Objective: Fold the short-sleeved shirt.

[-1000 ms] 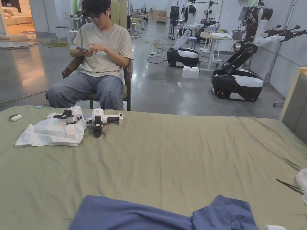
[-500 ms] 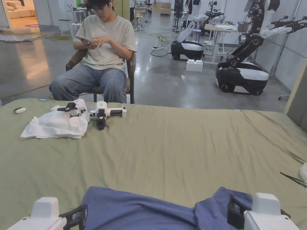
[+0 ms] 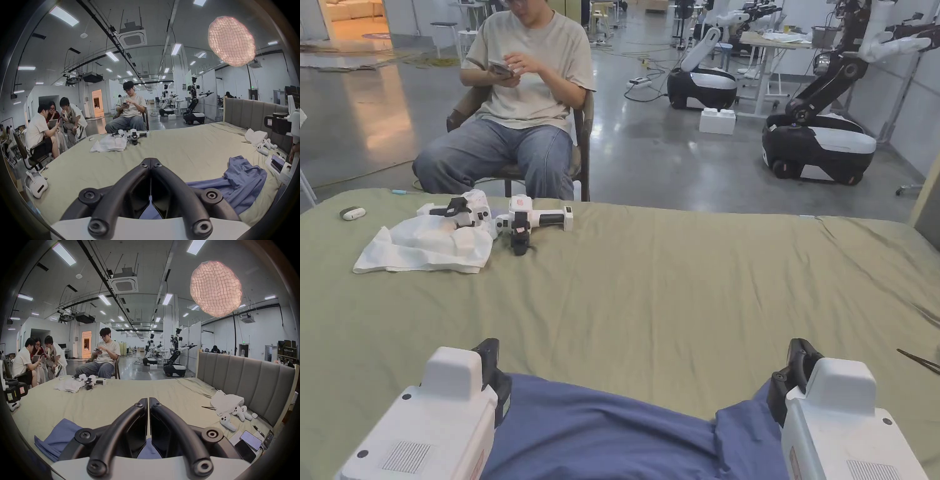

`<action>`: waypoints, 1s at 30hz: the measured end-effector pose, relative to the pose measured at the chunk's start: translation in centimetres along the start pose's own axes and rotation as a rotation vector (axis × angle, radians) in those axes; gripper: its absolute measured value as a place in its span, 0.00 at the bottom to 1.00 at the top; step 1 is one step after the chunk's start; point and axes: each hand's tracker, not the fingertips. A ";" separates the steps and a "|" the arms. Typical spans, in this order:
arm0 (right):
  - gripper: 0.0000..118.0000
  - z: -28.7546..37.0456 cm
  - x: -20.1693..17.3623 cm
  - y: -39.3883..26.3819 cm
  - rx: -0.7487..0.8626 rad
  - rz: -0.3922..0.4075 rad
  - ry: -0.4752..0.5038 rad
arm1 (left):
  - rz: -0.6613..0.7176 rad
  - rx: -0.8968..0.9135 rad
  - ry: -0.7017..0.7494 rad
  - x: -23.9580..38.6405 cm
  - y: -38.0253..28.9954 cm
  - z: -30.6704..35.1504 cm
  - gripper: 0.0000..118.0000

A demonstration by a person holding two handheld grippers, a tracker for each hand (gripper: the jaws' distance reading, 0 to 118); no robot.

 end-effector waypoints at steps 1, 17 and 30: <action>0.00 -0.3 0.0 0.0 -0.007 0.002 0.000 | -0.006 -0.013 0.009 -0.2 -0.2 -0.5 0.00; 0.00 -3.7 4.3 -5.2 -0.227 0.027 -0.041 | 0.180 -0.663 -0.069 -8.7 -8.0 -24.6 0.34; 0.00 -5.6 7.9 -7.6 -0.344 0.018 -0.128 | 0.044 -0.771 -0.051 -5.4 -12.0 -29.3 0.57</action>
